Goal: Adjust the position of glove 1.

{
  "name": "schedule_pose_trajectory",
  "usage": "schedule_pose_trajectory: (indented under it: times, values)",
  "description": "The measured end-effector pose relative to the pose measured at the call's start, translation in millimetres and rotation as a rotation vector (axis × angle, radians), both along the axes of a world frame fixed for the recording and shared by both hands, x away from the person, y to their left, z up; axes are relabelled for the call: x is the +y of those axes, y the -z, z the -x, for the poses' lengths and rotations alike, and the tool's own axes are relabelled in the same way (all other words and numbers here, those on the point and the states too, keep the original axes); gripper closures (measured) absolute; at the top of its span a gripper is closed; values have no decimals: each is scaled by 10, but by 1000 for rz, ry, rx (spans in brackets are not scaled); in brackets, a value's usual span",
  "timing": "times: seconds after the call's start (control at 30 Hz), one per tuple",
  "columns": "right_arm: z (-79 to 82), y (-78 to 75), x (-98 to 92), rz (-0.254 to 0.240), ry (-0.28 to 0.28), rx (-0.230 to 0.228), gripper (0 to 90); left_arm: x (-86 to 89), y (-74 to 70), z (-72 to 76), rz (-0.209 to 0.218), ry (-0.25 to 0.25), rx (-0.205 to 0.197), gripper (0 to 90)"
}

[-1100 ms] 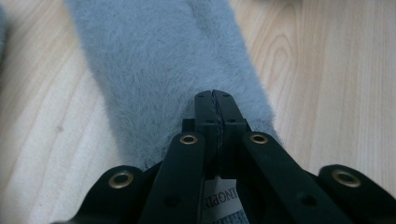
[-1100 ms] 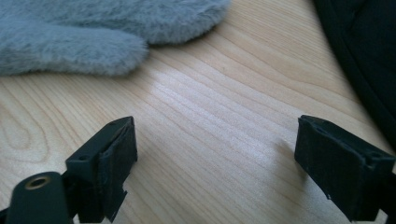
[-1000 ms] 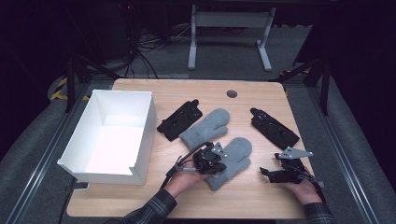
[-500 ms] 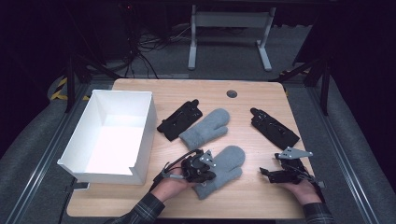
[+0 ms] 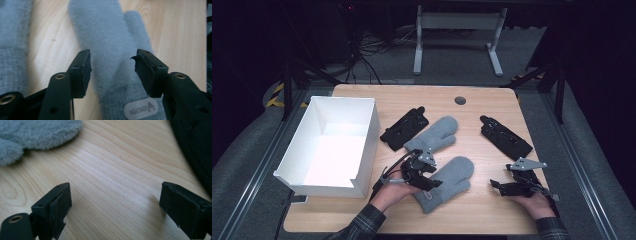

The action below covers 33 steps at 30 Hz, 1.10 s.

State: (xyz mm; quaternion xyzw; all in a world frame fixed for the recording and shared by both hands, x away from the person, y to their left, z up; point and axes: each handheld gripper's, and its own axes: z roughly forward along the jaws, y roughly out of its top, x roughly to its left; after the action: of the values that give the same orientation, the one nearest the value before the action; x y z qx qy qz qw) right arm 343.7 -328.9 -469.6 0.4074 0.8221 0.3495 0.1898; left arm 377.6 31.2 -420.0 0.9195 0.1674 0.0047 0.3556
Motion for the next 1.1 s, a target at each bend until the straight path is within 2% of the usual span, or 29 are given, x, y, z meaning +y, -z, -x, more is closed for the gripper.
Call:
schedule_pose_trajectory:
  times: [0.03, 0.1, 0.3, 0.33, 0.43, 0.5, 0.57, 0.7, 0.87, 1.1]
  values:
    - [0, 0, 0, 0, 0, 1, 110, 0, -14, -19, -5, -7, -3, 430]
    - [1, 0, 2, 0, 2, 0, 109, 11, -39, -54, 12, -26, -18, 409]
    - [2, 1, 6, 1, 4, 0, 106, 45, -110, -197, 2, -69, -52, 358]
    - [2, 1, 6, 1, 4, 0, 106, 57, -118, -231, 23, -76, -63, 351]
    - [1, 1, 6, 1, 3, 0, 104, 59, -144, -333, -9, -89, -79, 315]
    - [-1, 1, 7, 1, 3, 1, 101, 68, -154, -384, 2, -95, -94, 306]
    - [-5, 2, 9, 0, 2, 2, 98, 72, -164, -458, -6, -104, -90, 297]
    - [-6, 3, 10, 1, 3, 1, 97, 79, -165, -568, 2, -130, -115, 289]
    - [-6, 3, 9, 0, 2, 2, 97, 47, -144, -733, -17, -149, -109, 278]
    - [-6, 3, 9, 1, 3, 1, 97, 1, -103, -940, -9, -186, -119, 272]
